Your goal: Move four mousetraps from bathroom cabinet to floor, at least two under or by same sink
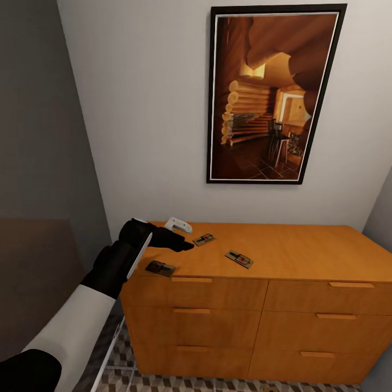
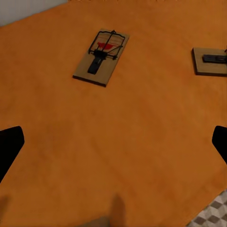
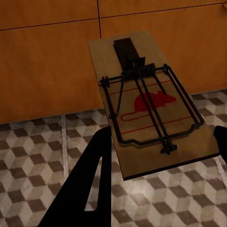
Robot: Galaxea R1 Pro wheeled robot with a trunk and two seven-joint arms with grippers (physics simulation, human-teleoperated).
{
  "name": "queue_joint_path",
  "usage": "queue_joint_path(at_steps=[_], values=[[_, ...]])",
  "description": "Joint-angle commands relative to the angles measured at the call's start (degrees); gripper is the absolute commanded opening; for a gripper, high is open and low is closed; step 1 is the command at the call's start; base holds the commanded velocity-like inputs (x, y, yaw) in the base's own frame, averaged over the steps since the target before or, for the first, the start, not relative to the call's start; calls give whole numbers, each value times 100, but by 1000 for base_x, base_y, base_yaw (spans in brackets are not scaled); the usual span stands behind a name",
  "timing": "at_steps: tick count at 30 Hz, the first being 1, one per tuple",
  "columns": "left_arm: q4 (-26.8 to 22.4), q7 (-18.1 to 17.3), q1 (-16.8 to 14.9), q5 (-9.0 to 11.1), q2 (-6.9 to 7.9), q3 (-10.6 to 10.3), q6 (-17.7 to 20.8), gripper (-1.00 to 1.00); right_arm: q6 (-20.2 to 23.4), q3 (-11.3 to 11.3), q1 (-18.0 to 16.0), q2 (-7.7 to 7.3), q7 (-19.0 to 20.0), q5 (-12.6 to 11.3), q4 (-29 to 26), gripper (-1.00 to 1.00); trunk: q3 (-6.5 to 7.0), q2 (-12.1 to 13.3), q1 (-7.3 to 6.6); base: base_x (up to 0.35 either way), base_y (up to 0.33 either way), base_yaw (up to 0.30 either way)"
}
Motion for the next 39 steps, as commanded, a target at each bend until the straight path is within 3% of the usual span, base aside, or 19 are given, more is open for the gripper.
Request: queue_joint_path(at_steps=[1, 14, 21, 23, 29, 34, 39], values=[[-5, -52, -4, -60, -1, 2, 14, 100, -19, 26, -4, 1, 6, -50, 3, -100, -6, -4, 0, 16, 0, 0], [-2, -53, -4, -60, -1, -46, 14, 100, -15, 26, -4, 8, 6, -50, 3, -100, -6, -4, 0, 127, 60, 0], [16, -53, -4, -60, -1, -358, 14, 100, 4, 26, 3, 5, 0, -50, 3, -100, -6, -4, 0, 22, 9, 0], [14, -53, -4, -60, -1, -467, 14, 100, 63, 26, 153, -2, 1, -50, 3, -100, -6, -4, 0, 3, 1, 0], [11, -56, -4, -60, -1, -518, 14, 100, 132, 26, 440, -14, -12, -50, 3, -100, -6, -4, 0, 1, 0, 0], [9, -56, -4, -60, -1, -524, 14, 100, 636, 26, 586, -12, 51, -50, 3, -100, -6, -4, 0, 0, 0, 0], [-2, -54, -4, -60, -6, -541, 14, 100, 1470, 21, 644, -22, 675, -54, 3, -100, -6, -4, 0, 0, 0, 0]])
